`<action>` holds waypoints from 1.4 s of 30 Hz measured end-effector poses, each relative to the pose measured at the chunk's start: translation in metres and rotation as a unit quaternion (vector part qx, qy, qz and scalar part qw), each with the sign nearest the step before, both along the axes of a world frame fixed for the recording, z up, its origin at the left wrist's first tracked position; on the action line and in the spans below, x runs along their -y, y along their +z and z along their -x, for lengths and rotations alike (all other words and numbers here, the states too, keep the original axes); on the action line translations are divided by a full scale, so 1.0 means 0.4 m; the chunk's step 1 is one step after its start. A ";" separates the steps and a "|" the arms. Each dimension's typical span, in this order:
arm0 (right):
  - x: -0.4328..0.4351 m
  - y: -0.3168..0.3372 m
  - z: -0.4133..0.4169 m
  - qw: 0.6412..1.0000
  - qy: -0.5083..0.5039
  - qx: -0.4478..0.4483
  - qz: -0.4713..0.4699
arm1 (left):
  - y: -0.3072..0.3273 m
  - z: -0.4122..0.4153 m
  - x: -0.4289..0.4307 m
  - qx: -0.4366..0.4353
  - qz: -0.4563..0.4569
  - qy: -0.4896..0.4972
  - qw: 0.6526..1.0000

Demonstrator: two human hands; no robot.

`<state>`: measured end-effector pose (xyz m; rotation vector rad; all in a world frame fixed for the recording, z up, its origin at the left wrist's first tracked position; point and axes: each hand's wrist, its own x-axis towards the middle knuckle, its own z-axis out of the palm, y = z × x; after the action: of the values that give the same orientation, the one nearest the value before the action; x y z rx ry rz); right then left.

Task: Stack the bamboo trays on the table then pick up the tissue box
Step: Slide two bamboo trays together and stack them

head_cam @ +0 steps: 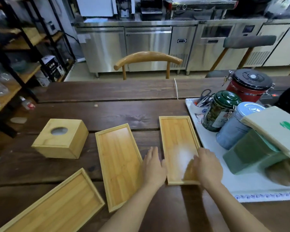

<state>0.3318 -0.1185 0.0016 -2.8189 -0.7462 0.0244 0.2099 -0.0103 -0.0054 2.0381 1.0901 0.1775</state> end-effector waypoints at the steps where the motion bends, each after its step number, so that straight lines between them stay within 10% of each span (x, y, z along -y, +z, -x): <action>1: -0.019 0.014 0.016 0.999 0.028 -0.012 -0.033 | 0.007 0.025 -0.018 0.003 -0.036 0.015 0.999; 5: -0.116 0.053 0.115 0.976 0.136 -0.125 -0.116 | 0.018 0.134 -0.111 -0.052 -0.106 0.099 0.988; 10: -0.220 0.063 0.232 0.918 0.134 -0.354 -0.119 | 0.014 0.236 -0.164 -0.150 0.057 0.209 0.965; 19: -0.277 0.055 0.307 0.813 -0.004 -0.552 -0.187 | 0.036 0.252 -0.154 0.013 0.253 0.340 0.906; 42: -0.094 0.083 0.003 0.923 -0.107 -0.247 -0.273 | 0.057 0.024 -0.016 0.201 0.211 0.121 0.949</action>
<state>0.3306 -0.0808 0.0348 -2.1990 -0.2660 0.4081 0.2002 -0.0038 0.0174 1.4070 1.0107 0.4266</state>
